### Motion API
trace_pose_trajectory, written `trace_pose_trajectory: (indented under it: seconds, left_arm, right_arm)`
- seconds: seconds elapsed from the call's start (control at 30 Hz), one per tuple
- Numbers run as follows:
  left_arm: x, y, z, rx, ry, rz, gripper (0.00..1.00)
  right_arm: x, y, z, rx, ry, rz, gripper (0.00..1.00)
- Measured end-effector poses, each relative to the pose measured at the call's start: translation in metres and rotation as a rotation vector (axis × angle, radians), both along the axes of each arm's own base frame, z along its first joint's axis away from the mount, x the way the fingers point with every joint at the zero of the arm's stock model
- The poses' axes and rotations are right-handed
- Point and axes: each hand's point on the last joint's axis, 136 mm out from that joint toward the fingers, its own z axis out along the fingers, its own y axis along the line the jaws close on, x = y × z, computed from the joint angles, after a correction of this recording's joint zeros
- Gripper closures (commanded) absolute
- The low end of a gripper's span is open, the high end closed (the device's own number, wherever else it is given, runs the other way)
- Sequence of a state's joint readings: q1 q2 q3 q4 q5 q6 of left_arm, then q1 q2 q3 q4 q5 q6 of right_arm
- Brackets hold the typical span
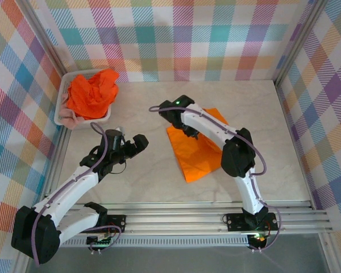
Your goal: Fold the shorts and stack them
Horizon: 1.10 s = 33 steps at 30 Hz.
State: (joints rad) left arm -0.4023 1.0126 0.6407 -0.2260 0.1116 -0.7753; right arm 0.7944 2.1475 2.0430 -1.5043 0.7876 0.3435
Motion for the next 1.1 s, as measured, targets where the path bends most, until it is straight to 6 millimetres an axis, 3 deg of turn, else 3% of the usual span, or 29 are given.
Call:
trace_pose_trajectory:
  seconds: [0.07,0.23,0.3,0.37,0.43,0.53,0.63,0.73,0.97,1.1]
  left_arm:
    - [0.000,0.000,0.000,-0.007,0.005,0.011,0.00]
    - [0.001,0.004,0.001,-0.008,-0.001,0.033,0.00]
    - [0.001,0.005,0.006,-0.014,-0.014,0.038,0.00]
    - [0.001,0.004,0.010,-0.024,-0.026,0.039,0.00]
    - [0.003,0.001,0.013,-0.046,-0.033,0.033,0.00]
    - [0.009,-0.009,0.018,-0.084,-0.029,0.005,0.00]
    - [0.017,-0.021,0.024,-0.131,-0.029,-0.024,0.00]
    - [0.020,-0.027,0.027,-0.152,-0.030,-0.040,0.00]
    - [0.021,-0.028,0.028,-0.165,-0.031,-0.037,0.00]
    - [0.022,-0.030,0.025,-0.171,-0.018,-0.039,0.00]
  right_arm:
    - [-0.013,0.022,-0.017,0.104,0.068,-0.005,0.37]
    - [-0.056,0.090,-0.053,0.518,0.292,-0.023,0.22]
    - [-0.074,0.110,-0.048,0.733,0.376,-0.042,0.15]
    - [-0.082,0.122,-0.026,0.967,0.407,-0.062,0.10]
    - [-0.081,0.120,0.005,1.194,0.397,-0.089,0.09]
    - [-0.059,0.095,0.050,1.454,0.309,-0.137,0.08]
    - [-0.030,0.074,0.060,1.567,0.234,-0.207,0.08]
    - [-0.020,0.074,0.038,1.610,0.260,-0.294,0.07]
    - [-0.009,0.078,-0.040,1.584,0.330,-0.528,0.07]
    - [-0.015,0.075,-0.083,1.565,0.364,-0.638,0.07]
